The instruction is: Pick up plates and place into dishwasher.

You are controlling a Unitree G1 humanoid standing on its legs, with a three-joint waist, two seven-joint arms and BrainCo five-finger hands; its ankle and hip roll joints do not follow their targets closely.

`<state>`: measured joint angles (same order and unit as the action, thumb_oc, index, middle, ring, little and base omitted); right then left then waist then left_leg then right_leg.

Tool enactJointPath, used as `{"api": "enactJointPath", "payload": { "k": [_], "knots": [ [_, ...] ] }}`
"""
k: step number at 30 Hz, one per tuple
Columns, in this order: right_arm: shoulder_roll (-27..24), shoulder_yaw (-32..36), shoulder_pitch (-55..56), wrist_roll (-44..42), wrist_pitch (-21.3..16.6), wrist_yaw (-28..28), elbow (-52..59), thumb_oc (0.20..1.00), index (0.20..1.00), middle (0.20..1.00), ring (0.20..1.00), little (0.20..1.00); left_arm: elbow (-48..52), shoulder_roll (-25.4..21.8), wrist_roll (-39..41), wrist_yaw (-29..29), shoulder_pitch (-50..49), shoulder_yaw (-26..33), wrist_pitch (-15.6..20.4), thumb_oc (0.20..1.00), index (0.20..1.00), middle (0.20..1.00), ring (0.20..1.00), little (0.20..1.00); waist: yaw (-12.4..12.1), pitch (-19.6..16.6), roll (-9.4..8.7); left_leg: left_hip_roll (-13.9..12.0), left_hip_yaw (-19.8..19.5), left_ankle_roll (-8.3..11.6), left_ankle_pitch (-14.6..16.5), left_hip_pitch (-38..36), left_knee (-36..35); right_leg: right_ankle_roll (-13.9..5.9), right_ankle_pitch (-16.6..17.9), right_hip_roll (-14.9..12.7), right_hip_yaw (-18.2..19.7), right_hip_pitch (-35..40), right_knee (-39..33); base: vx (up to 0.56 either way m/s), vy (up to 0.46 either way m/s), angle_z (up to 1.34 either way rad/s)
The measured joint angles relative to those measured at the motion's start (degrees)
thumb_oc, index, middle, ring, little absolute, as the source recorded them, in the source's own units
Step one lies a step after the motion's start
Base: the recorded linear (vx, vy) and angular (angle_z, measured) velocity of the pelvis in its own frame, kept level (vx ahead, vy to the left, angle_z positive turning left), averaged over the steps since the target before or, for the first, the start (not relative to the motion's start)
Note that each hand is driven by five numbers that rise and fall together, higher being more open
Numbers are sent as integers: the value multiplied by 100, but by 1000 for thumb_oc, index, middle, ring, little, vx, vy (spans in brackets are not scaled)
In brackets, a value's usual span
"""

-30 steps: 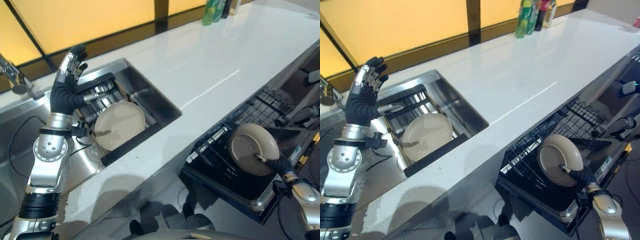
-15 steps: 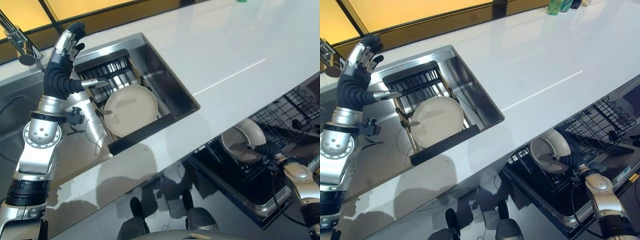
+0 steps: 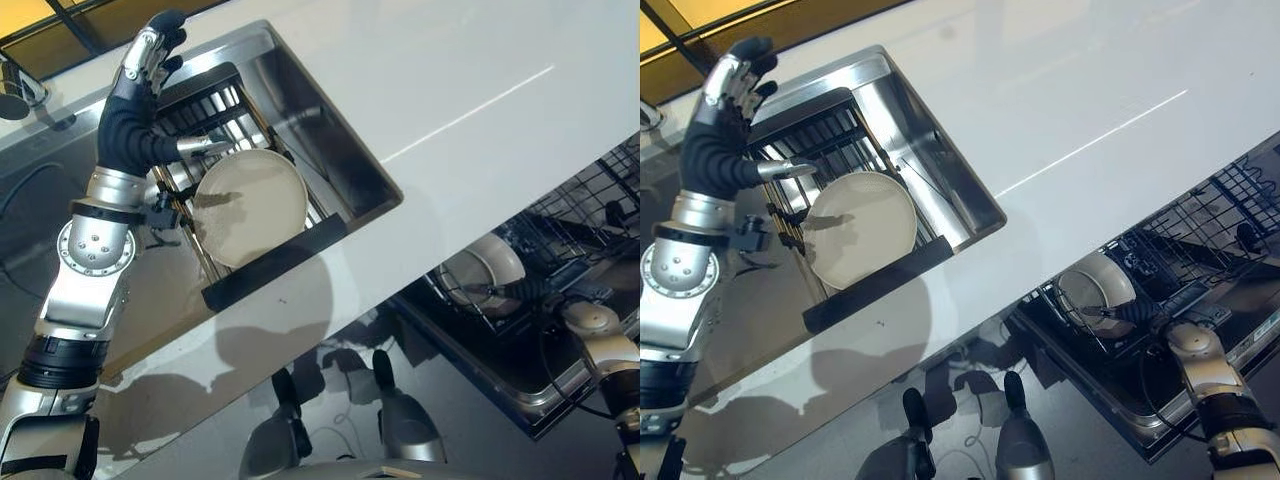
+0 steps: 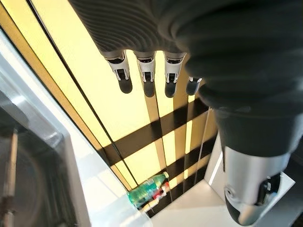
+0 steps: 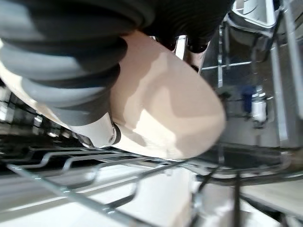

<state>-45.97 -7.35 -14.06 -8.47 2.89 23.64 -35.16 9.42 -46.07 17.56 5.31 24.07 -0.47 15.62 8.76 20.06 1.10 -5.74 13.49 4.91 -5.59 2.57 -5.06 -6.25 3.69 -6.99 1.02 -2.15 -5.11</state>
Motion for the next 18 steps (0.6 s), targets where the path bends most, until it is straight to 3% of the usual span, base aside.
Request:
{"api": "enactJointPath", "payload": {
  "k": [13, 14, 15, 18],
  "knots": [
    [-1, -30, 200, 79, 94, 230, -149, 200, 200, 200, 200, 200, -5, -15, 2, 33, 103, -57, -93, 1000, 1000, 1000, 1000, 1000, -25, 5, -70, -37, -108, 18, -14, -174, -1, 3, 0, 33, -90, 236, -1, 20, -26, 4],
    [0, -25, 262, 92, 94, 218, -138, 915, 915, 915, 915, 915, -5, -15, 4, 7, 103, -55, -104, 1000, 1000, 1000, 1000, 1000, -26, -1, -89, -45, -111, 20, -14, -191, -1, 4, 0, 42, -91, 253, -1, 64, -33, 2],
    [5, -11, 315, 110, 117, 209, -118, 1000, 1000, 1000, 1000, 1000, -5, -15, 6, -22, 103, -54, -118, 1000, 1000, 1000, 1000, 1000, -25, -10, -111, -51, -114, 21, -14, -209, -1, 4, 1, 50, -95, 277, -1, 104, -34, 2],
    [67, -13, 575, 121, 140, 197, 36, 1000, 1000, 1000, 1000, 1000, -6, -15, 9, -93, 89, -46, -132, 1000, 1000, 1000, 1000, 1000, -18, -54, -197, -66, -114, 31, -6, -294, -2, 5, 0, 66, -101, 365, -2, 97, -25, 0]
  ]
}}
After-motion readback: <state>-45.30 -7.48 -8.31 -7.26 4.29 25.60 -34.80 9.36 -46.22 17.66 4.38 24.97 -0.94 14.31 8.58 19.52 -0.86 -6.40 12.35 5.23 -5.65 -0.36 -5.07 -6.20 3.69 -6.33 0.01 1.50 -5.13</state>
